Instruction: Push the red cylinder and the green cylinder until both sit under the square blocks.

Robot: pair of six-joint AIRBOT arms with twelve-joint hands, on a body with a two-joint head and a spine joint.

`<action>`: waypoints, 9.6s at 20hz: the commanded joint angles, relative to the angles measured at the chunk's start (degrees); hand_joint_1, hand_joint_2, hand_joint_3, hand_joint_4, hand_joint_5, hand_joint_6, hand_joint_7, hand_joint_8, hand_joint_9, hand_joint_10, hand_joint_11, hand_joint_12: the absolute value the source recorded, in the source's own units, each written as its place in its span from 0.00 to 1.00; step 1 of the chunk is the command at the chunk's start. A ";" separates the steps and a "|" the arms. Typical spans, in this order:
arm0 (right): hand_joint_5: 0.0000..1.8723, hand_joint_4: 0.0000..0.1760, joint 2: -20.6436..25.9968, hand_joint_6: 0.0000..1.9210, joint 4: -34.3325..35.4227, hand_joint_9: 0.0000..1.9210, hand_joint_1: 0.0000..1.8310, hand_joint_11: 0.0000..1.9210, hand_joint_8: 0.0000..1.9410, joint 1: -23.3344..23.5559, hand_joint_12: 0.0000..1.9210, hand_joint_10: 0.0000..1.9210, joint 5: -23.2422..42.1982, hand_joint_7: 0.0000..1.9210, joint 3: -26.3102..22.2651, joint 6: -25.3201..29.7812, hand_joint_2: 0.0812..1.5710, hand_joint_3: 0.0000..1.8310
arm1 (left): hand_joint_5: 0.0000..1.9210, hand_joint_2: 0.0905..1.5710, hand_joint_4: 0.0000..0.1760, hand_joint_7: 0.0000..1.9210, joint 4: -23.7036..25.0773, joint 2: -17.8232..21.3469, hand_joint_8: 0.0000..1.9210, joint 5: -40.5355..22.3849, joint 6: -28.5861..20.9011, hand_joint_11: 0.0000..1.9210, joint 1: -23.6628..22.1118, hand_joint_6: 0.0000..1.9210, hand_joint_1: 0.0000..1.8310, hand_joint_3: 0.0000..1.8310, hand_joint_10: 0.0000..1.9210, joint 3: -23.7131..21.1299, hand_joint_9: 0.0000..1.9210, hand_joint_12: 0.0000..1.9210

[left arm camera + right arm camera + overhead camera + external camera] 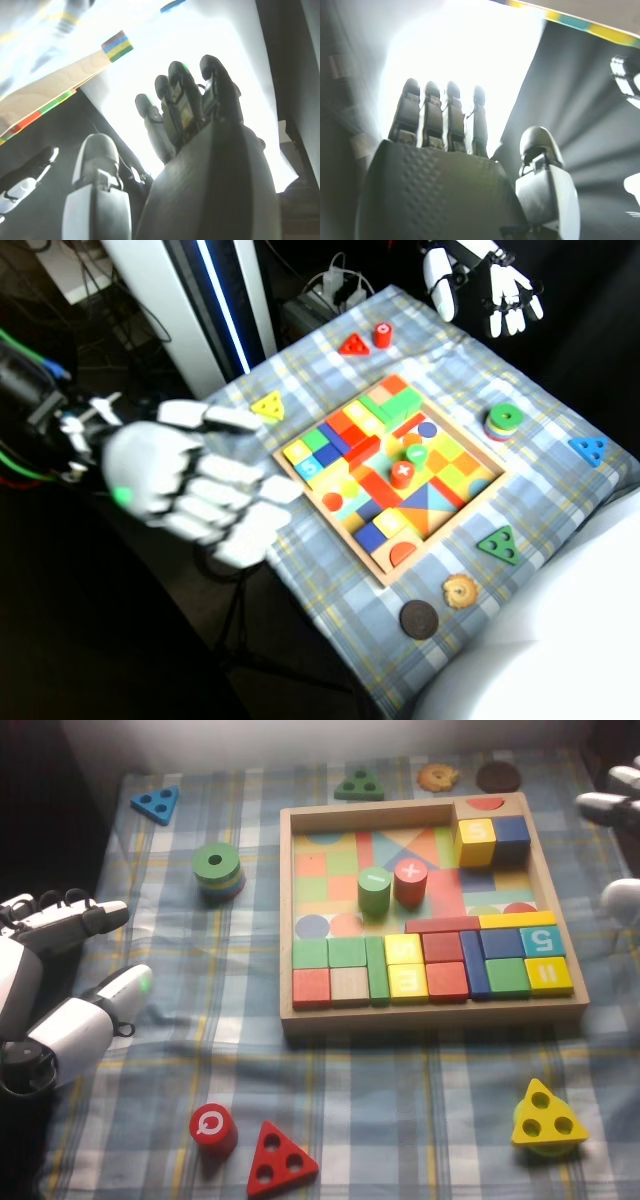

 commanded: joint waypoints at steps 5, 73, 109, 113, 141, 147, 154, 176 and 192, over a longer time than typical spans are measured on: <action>0.15 0.22 -0.36 0.00 -13.02 0.00 0.00 0.00 0.00 11.25 0.00 0.00 -8.44 0.00 6.03 5.76 0.65 0.00 | 0.40 0.72 0.03 0.30 2.60 -0.05 0.00 -5.93 -0.40 0.00 -0.42 0.00 0.39 0.00 0.01 0.55 0.25 0.38; 0.18 0.68 3.76 0.00 -43.85 0.00 0.00 0.00 0.00 24.82 0.00 0.00 -34.10 0.00 6.05 12.66 0.55 0.00 | 0.48 0.77 0.00 0.28 2.63 -0.40 0.00 -2.99 -2.11 0.00 -0.99 0.00 0.42 0.00 0.00 1.50 0.22 0.10; 0.17 0.74 4.51 0.00 -49.86 0.00 0.00 0.00 0.00 23.70 0.00 0.00 -38.84 0.00 4.69 16.49 0.57 0.00 | 0.49 0.77 0.00 0.27 2.56 -0.38 0.00 -2.03 -2.11 0.00 -0.98 0.00 0.41 0.00 0.00 1.60 0.22 0.01; 0.17 0.98 6.40 0.00 -48.97 0.00 0.00 0.00 0.00 22.65 0.00 0.00 -39.44 0.00 3.80 16.49 0.56 0.00 | 0.48 0.78 0.01 0.27 2.55 -0.36 0.00 -1.91 -2.11 0.00 -0.98 0.00 0.40 0.00 0.00 1.59 0.23 0.04; 0.18 0.54 0.64 0.00 -46.87 0.00 0.00 0.00 0.00 26.42 0.00 0.00 -35.06 0.00 6.50 13.10 0.56 0.01 | 0.48 0.78 0.04 0.27 2.53 -0.29 0.00 -1.51 -2.11 0.00 -1.01 0.00 0.40 0.00 0.00 1.56 0.22 0.00; 0.18 0.53 -0.87 0.00 -49.15 0.00 0.00 0.00 0.00 26.40 0.00 0.00 -37.43 0.00 7.97 14.00 0.57 0.01 | 0.48 0.79 0.13 0.26 2.55 -0.27 0.00 -1.52 -2.11 0.00 -1.01 0.00 0.38 0.00 0.00 1.52 0.22 0.00; 0.19 0.52 1.38 0.00 -49.16 0.00 0.00 0.00 0.00 25.65 0.00 0.00 -39.15 0.00 7.00 14.14 0.57 0.00 | 0.48 0.78 0.00 0.26 2.53 -0.28 0.00 -1.51 -2.11 0.00 -1.01 0.00 0.40 0.00 0.00 1.51 0.21 0.00; 0.19 0.86 6.80 0.00 -45.58 0.00 0.00 0.00 0.00 24.35 0.00 0.00 -37.85 0.00 3.33 13.68 0.55 0.00 | 0.48 0.78 0.01 0.26 2.45 -0.28 0.00 -1.27 -2.11 0.00 -1.01 0.00 0.39 0.00 0.00 1.52 0.21 0.00; 0.16 0.60 -5.49 0.00 -44.60 0.00 0.00 0.00 0.00 30.81 0.00 0.00 -33.63 0.00 11.20 12.24 0.59 0.01 | 0.48 0.79 0.00 0.27 2.42 -0.37 0.00 -0.76 -2.31 0.00 -1.02 0.00 0.37 0.00 0.00 1.85 0.21 0.00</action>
